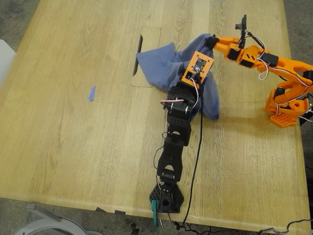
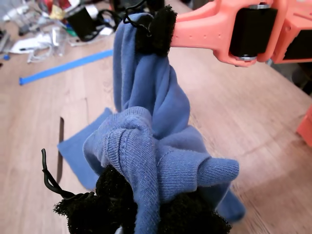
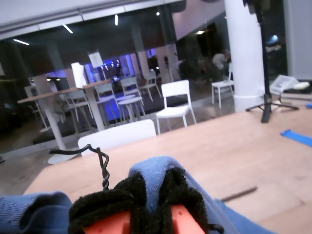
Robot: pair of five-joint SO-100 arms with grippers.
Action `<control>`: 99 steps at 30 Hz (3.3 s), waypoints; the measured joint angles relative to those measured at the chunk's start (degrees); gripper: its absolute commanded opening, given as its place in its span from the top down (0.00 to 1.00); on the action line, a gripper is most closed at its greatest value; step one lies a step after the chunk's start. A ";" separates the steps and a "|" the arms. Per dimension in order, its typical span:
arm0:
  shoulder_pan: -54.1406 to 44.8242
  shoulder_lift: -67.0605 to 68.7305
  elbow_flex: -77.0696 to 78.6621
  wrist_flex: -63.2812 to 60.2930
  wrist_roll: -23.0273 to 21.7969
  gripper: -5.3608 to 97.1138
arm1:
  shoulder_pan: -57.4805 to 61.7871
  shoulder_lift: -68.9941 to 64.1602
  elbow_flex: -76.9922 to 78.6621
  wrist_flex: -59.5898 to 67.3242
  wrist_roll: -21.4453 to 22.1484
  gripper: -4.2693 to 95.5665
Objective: Fold a T-shirt
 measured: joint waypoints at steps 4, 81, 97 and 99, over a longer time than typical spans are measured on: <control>-1.14 2.11 0.00 -1.85 0.00 0.95 | -0.62 -4.22 -7.29 -0.44 -0.26 0.95; -10.37 15.12 0.00 -43.68 0.70 0.95 | -13.71 -38.41 -84.55 2.37 -7.82 0.94; 0.53 17.84 0.00 -46.14 0.44 0.95 | -27.60 -38.32 -92.29 12.48 -10.90 0.95; 2.11 17.84 0.00 -46.49 0.18 0.95 | -29.27 -38.32 -93.08 13.54 -11.25 0.95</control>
